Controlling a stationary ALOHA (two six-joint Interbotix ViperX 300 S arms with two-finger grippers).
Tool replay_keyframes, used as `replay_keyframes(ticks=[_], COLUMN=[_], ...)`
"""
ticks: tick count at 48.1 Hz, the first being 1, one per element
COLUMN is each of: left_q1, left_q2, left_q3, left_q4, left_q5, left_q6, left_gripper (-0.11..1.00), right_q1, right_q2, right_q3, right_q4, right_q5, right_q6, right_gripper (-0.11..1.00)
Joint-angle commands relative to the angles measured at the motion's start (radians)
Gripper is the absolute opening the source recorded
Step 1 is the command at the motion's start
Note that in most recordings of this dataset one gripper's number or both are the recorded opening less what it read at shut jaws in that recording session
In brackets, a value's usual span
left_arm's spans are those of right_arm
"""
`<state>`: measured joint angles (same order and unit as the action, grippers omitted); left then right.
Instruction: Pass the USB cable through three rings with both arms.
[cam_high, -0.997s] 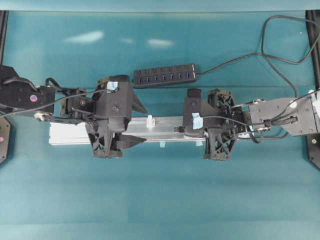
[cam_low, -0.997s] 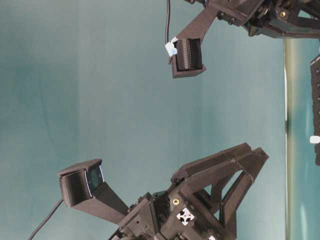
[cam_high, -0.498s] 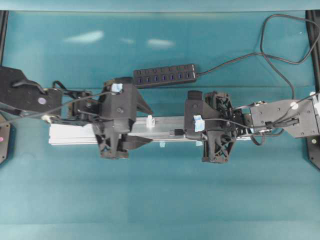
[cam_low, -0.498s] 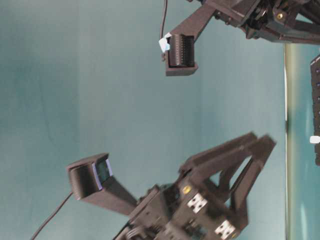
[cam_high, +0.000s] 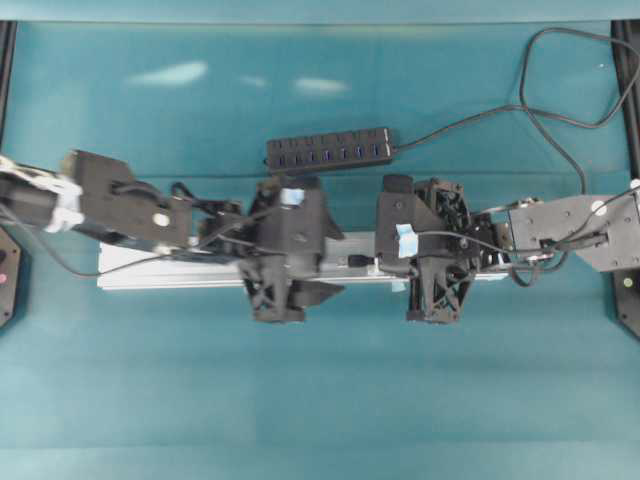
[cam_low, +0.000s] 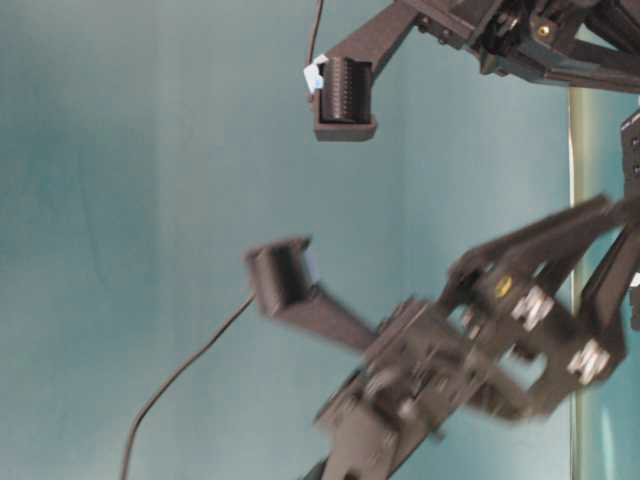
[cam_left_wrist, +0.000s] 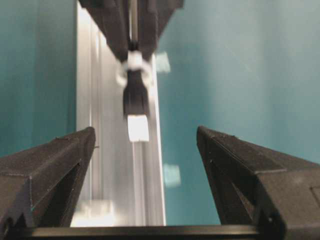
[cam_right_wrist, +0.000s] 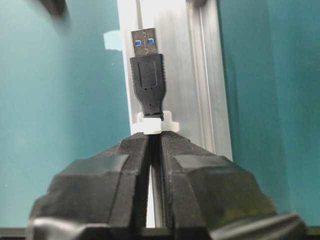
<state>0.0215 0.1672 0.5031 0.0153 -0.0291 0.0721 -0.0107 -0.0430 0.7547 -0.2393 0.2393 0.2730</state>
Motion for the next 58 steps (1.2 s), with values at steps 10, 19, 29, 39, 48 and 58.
replay_keyframes(ticks=[10,19,29,39,48,58], left_q1=[0.009,0.014,0.014,0.008,-0.003,-0.008], left_q2=[0.061,0.064,0.081,0.100,0.103,0.100], left_q3=[-0.063,-0.064,-0.069,-0.091,-0.100,-0.092], left_q4=[0.002,0.002,0.002,0.002,0.000,0.002], left_q5=[-0.012,-0.015,-0.015,-0.015,-0.015,-0.008], left_q6=[0.002,0.002,-0.002,-0.006,0.002,-0.002], left_gripper=[0.90,0.90,0.88,0.65,0.20,0.20], right_q1=[-0.003,-0.003,-0.002,-0.002,-0.002,0.003], right_q2=[-0.020,-0.020,-0.020,-0.020,-0.018,-0.020], right_q3=[-0.006,-0.006,-0.006,-0.006,-0.006,-0.006], right_q4=[0.008,0.008,0.009,0.008,0.008,0.008], right_q5=[-0.011,-0.012,-0.015,-0.015,-0.011,-0.014], right_q6=[0.005,0.005,0.006,0.006,0.006,0.003], right_gripper=[-0.09,-0.09,-0.09,-0.09,-0.09,-0.09])
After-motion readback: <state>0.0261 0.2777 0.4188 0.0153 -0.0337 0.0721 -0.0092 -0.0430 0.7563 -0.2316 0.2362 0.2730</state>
